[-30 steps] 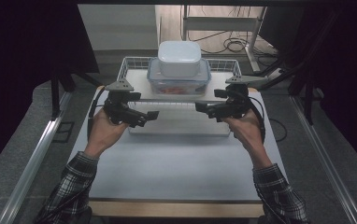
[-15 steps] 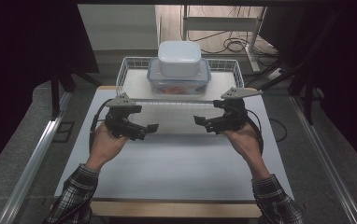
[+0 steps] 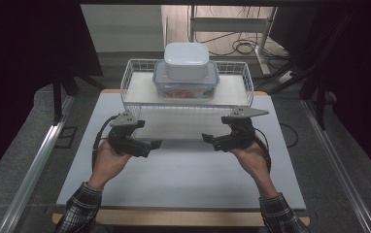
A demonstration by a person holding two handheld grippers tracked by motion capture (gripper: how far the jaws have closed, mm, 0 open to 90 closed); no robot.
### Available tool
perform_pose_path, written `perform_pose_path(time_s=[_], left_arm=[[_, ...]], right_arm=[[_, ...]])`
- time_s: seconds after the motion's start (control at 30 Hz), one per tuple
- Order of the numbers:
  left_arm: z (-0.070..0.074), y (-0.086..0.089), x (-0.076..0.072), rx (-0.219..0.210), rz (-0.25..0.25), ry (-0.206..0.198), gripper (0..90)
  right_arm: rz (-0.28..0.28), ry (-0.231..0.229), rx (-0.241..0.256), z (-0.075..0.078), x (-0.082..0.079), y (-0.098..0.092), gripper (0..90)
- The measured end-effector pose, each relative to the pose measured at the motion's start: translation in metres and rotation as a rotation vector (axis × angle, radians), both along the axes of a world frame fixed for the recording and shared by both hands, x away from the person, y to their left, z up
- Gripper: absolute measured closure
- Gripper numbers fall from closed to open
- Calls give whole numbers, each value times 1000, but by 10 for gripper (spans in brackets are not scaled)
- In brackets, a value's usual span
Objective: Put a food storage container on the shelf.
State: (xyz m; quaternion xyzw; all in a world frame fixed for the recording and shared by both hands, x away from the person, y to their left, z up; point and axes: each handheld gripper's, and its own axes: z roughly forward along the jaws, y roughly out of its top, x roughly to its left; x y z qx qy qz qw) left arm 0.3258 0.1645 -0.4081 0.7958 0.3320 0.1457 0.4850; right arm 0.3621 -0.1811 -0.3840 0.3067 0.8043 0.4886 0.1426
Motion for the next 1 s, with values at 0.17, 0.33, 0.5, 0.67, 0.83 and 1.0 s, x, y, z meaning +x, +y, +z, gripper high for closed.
perform_pose_path(time_s=[0.17,0.33,0.5,0.67,0.83,1.0], left_arm=[[-12,0,-3,10,1,15,38],[-18,1,-8,22,10,3,38],[-23,5,-14,9,30,-11,33],[-30,9,-21,16,44,-16,29],[-37,11,-30,30,59,-19,29],[-43,11,-36,36,68,-19,29]], right_arm=[[-8,0,-11,-9,-3,-3,29],[-8,5,-7,-15,-8,-6,31],[-13,4,-22,-23,-13,-10,25],[-20,7,-29,-29,-18,-16,10],[-24,6,-23,-32,-23,-20,9],[-30,1,-23,-35,-26,-21,10]])
